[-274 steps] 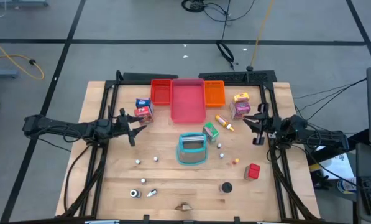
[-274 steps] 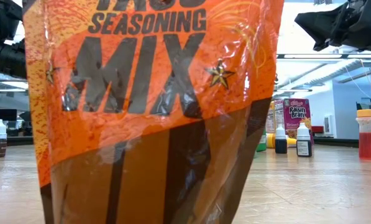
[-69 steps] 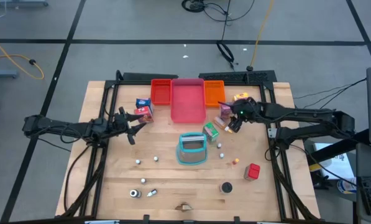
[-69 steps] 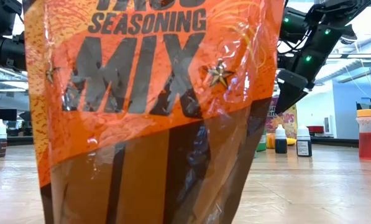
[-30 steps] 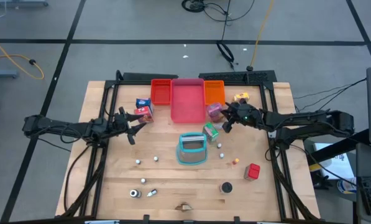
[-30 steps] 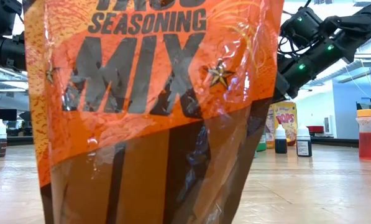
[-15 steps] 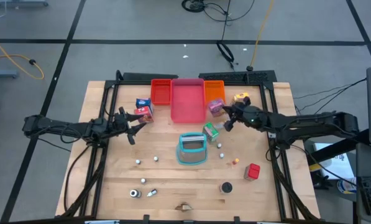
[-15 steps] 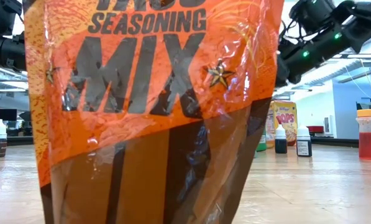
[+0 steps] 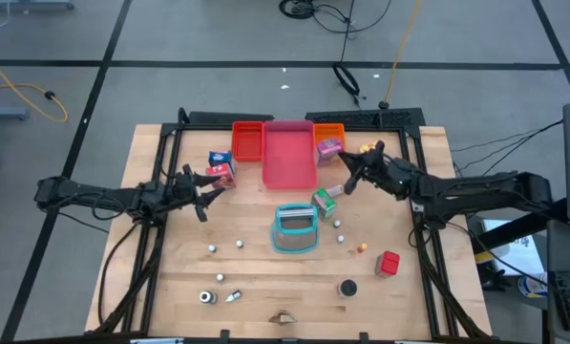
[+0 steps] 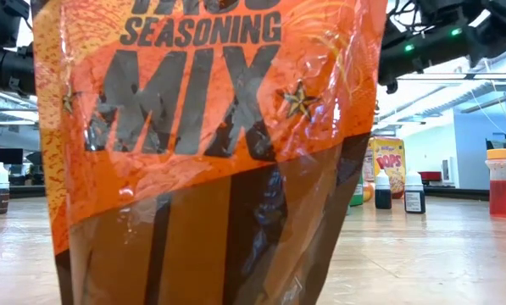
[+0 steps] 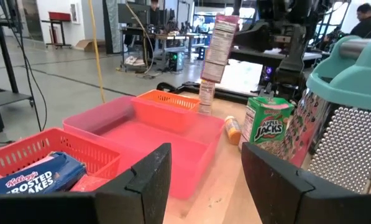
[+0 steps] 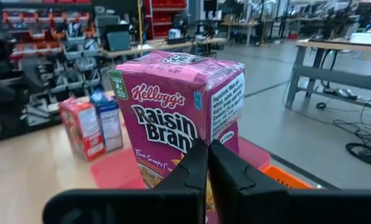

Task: Pick & Place Kitchen Items
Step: Put the purple cereal box into the pink bin

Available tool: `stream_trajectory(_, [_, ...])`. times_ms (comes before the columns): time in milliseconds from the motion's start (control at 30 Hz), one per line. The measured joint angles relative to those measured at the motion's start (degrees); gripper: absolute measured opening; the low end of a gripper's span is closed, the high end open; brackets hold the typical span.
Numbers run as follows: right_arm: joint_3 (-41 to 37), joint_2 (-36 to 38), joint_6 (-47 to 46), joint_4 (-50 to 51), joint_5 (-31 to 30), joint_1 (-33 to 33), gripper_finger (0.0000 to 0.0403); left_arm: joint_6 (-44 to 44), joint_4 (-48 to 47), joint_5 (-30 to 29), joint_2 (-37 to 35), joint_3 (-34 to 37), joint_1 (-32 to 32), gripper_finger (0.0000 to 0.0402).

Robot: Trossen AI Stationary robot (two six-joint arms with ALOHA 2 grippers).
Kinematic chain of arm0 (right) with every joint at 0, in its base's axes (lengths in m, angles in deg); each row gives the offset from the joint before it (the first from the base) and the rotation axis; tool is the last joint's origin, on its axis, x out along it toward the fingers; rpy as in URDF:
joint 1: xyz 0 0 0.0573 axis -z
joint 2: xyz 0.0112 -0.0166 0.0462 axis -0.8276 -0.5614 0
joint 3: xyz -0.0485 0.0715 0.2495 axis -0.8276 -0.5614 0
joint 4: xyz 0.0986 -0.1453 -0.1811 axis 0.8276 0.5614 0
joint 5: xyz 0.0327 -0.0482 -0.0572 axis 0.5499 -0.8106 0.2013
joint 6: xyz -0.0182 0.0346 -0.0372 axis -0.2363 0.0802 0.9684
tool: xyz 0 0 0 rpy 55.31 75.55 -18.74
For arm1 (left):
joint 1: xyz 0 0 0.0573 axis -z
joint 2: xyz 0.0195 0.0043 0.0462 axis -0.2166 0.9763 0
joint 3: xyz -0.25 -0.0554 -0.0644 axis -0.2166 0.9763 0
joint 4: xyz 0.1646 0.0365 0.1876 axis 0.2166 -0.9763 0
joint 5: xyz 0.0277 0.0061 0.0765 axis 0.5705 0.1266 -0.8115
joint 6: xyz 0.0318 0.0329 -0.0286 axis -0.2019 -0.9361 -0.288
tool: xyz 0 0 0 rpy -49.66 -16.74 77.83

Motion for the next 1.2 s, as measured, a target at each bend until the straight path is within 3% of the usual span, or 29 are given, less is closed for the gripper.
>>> stream_trajectory(600, [14.20,-25.71,1.31,-10.59,10.38,11.70,0.0000,-0.15,0.50,-0.58,-0.02,0.00,0.00,0.0198])
stream_trajectory(900, [17.34,-35.85,0.00,-18.22,10.47,15.16,0.0000,-0.41,0.50,-1.71,0.00,0.00,0.00,0.0198])
stream_trajectory(1200, [21.06,-42.35,-1.49,-19.79,10.20,16.92,0.0000,-4.52,0.55,-3.35,-0.02,-0.01,0.00,0.0198])
